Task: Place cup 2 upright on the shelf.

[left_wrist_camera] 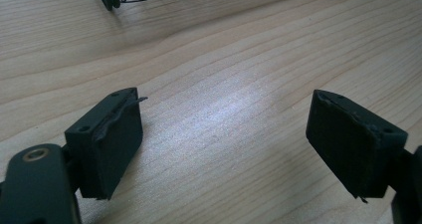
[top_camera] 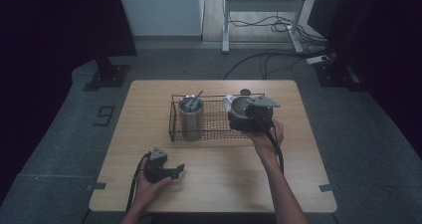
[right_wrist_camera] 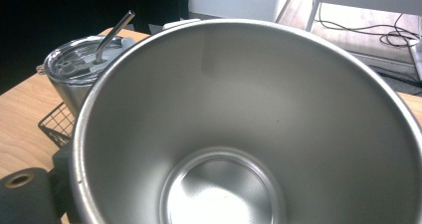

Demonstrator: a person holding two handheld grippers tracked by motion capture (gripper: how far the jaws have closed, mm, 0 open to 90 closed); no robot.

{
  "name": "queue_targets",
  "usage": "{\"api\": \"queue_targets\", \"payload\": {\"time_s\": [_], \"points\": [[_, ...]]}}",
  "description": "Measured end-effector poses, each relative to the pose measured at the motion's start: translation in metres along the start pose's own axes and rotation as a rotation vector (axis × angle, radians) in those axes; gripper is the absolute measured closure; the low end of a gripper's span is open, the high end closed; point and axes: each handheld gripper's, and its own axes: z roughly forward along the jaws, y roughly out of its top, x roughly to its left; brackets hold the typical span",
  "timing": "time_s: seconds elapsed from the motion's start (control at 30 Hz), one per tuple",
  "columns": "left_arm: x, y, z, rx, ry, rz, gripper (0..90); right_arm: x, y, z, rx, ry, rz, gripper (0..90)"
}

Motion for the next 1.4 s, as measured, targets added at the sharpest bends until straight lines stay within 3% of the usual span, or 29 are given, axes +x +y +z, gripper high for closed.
{"api": "queue_targets", "payload": {"time_s": [1.0, 1.4], "points": [[0.001, 0.0, 0.0, -0.002, -0.001, -0.004, 15.1, -0.018, 0.016, 0.035, 0.025, -0.024, 0.009, 7.2], [-0.002, 0.0, 0.001, 0.004, 0.027, 0.003, 15.5, -0.021, 0.023, 0.049, 0.029, -0.007, -0.002, 7.1]]}}
